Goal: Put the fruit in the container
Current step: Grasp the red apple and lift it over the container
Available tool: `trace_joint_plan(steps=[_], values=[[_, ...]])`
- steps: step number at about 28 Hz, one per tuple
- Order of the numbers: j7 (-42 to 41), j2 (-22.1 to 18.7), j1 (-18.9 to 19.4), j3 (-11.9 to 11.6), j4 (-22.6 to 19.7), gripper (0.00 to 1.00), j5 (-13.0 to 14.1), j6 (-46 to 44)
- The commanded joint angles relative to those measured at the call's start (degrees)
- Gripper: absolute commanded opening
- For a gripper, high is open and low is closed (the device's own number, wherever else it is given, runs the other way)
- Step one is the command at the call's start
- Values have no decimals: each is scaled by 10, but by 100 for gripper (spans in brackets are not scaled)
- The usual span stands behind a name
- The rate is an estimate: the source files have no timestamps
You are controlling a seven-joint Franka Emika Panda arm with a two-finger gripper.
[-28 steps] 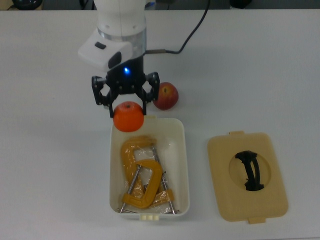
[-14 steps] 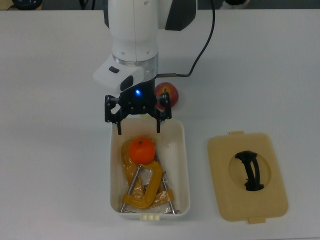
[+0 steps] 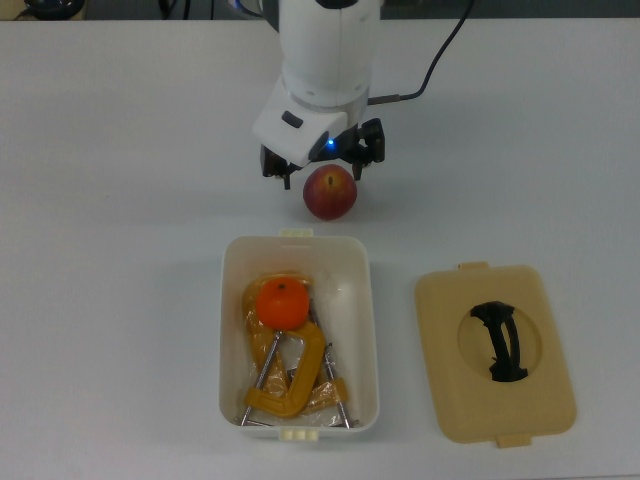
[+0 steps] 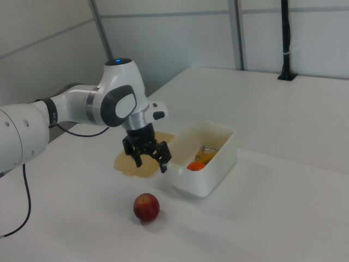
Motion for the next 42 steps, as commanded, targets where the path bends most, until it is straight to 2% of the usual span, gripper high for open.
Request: trace_joint_plan(steps=[1, 11, 19, 20, 21, 23, 24, 26, 30, 34, 42], values=[[-1, -9, 3, 18, -64, 100, -3, -2], [3, 19, 17, 20, -106, 100, -23, 34], [6, 38, 16, 20, -110, 100, -44, 43], [6, 40, 16, 20, -110, 96, -44, 43], [6, 40, 16, 20, -110, 81, -45, 42], [5, 39, 16, 20, -111, 60, -45, 40], [2, 36, 15, 20, -110, 43, -45, 38], [-1, 30, 14, 19, -109, 33, -45, 34], [-15, -6, 13, 19, -102, 31, -45, -18], [-29, -35, 13, 16, -66, 31, -43, -86], [-23, -40, 1, 5, 2, 31, -44, -83]])
